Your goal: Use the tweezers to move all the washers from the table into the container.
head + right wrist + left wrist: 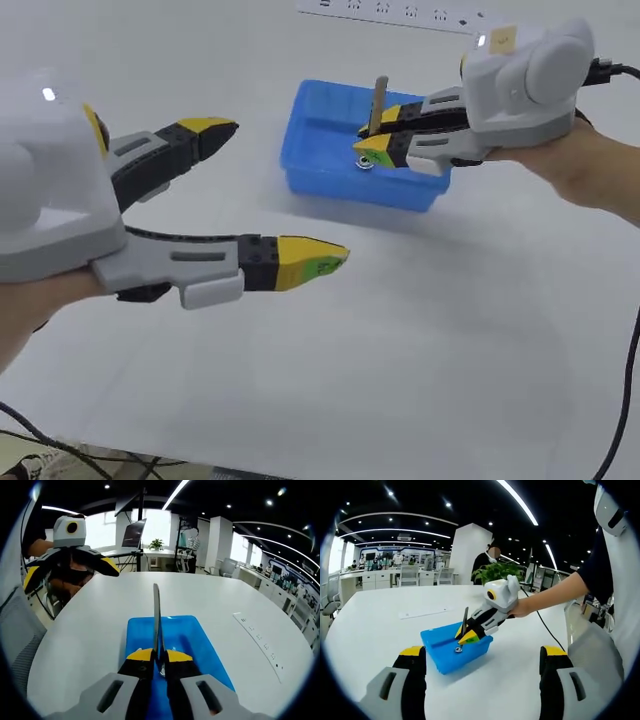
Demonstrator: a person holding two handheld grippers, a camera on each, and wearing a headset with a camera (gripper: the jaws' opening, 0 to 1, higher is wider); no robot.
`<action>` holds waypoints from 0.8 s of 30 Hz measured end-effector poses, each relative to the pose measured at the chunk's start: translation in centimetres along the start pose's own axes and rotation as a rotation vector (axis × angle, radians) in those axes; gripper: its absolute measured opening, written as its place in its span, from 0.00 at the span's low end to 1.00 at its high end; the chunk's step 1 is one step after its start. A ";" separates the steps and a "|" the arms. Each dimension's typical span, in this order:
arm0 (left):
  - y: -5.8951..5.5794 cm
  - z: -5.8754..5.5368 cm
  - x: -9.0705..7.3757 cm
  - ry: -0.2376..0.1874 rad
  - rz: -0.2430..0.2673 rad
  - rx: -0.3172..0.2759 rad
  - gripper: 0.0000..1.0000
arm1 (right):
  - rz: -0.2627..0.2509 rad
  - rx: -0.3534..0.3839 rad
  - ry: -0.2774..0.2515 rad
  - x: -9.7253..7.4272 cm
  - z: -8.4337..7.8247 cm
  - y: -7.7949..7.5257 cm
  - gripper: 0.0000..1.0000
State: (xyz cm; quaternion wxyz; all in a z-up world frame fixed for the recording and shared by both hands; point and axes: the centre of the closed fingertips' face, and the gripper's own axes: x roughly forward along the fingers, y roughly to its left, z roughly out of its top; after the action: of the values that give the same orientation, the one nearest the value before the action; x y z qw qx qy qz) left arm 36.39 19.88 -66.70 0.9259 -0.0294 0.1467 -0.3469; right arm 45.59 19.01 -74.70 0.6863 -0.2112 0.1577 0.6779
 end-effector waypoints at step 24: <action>2.0 3.5 9.3 -0.015 -0.161 0.107 0.62 | -0.008 -0.020 0.004 -1.4 0.3 0.0 0.09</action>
State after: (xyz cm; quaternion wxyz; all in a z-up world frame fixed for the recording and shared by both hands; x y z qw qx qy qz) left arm 45.33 15.18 -66.01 0.8964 0.0059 0.1182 -0.4272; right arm 45.50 17.98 -73.77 0.6866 -0.2201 0.1515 0.6762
